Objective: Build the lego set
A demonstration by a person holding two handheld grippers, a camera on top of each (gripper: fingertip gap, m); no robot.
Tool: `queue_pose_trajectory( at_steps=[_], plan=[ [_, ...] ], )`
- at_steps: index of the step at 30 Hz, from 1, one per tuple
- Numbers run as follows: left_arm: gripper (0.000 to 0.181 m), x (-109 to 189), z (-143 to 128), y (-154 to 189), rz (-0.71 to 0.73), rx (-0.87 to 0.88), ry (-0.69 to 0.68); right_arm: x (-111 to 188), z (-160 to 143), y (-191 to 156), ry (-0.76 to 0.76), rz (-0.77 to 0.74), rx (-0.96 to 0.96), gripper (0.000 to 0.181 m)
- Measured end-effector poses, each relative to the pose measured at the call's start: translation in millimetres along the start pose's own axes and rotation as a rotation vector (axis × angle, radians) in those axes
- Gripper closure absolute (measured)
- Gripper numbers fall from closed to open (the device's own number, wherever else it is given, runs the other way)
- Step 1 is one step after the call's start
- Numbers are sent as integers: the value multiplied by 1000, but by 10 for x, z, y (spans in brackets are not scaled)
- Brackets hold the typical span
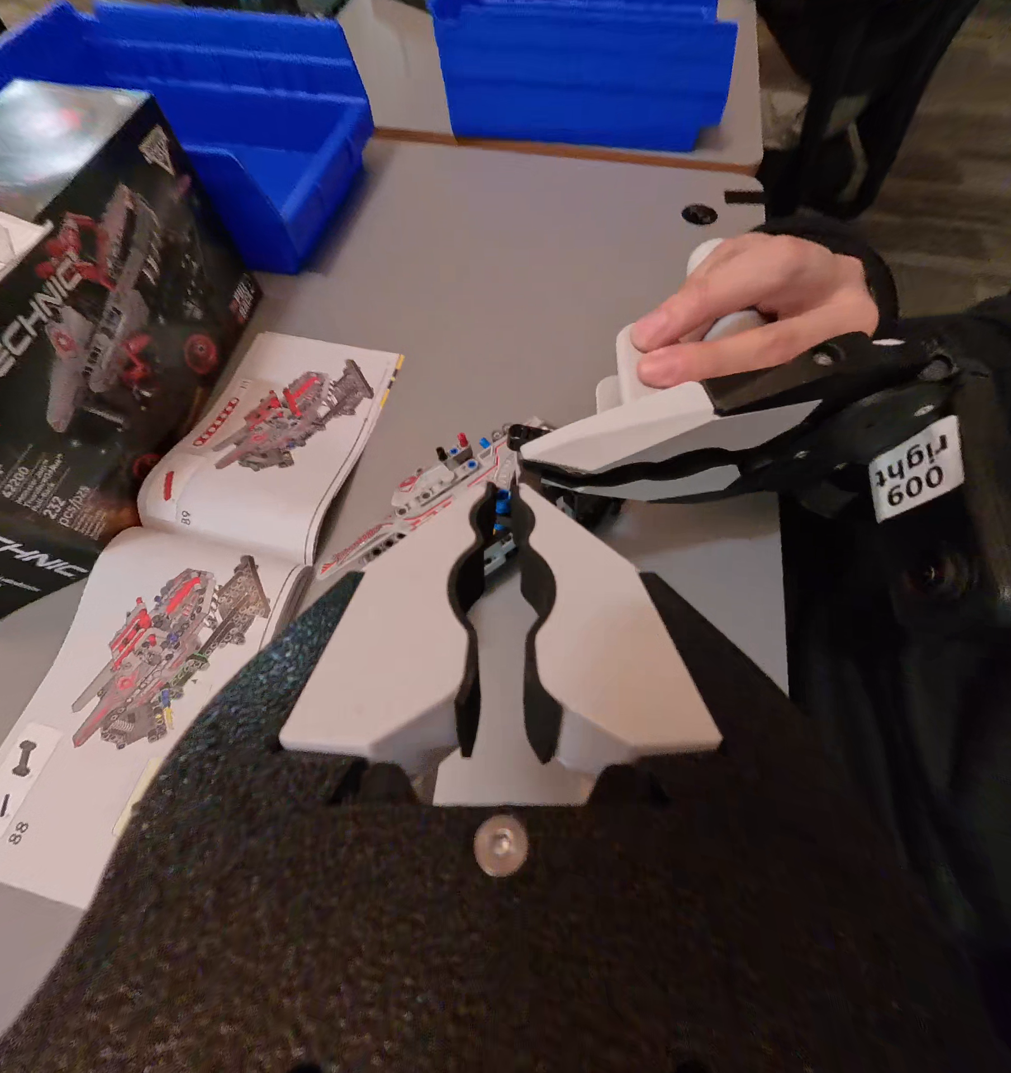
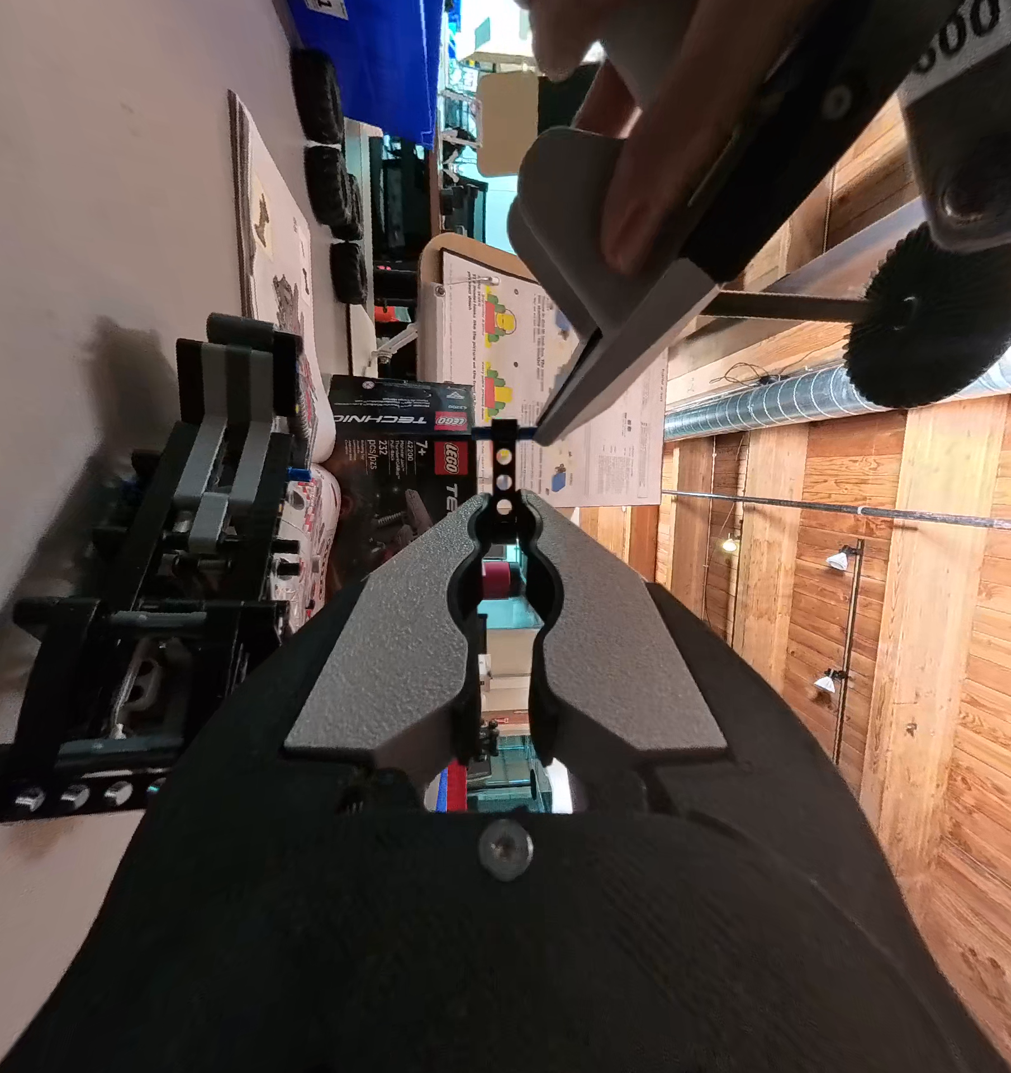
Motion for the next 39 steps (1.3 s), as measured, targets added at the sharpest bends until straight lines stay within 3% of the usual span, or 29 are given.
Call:
queue_pose_trajectory(
  at_steps=[5, 7, 9, 12, 13, 14, 15, 17, 22, 29, 35, 39],
  plan=[
    [180, -31, -113, -43, -64, -33, -83, -2, -1, -81, 42, 54, -56, 174],
    [180, -49, -151, -141, -79, -84, -74, 41, -45, -124, 91, 154, -194, 162],
    [180, -66, -138, -191, -141, -154, -6, 121, -159, -143, 112, 287, -499, 134],
    [181, -78, -128, -214, -253, -222, 77, 272, -309, -241, 58, 538, -1138, 92],
    [181, -82, -122, -199, -300, -254, 103, 357, -286, -326, 45, 657, -1293, 96],
    [181, -96, -122, -197, -336, -278, 119, 405, -268, -389, 49, 729, -1392, 112],
    [180, -126, -134, -220, -357, -289, 119, 389, -278, -438, 52, 734, -1461, 118],
    [180, -201, -193, -269, -405, -294, 86, 279, -324, -559, 19, 701, -1580, 114],
    [180, -405, -322, -348, -514, -222, 24, 179, -284, -739, -15, 711, -1595, 103],
    [180, -574, -494, -355, -632, -111, -16, 182, -294, -739, 87, 724, -1373, 116],
    [180, -607, -501, -349, -631, -140, -2, 172, -456, -745, 177, 816, -1289, 124],
    [179, -607, -506, -377, -567, -160, 13, 210, -482, -673, 185, 826, -1327, 117]
  ],
)
Point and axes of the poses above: each gripper's, where its closed fingertips meet, x back along the fingers, z out of its top, y = z × x across the jaws, the point moved 1 cm from there along x, back along the fingers, and after that the axes turned 8 degrees about y, right-handed, at the moved point
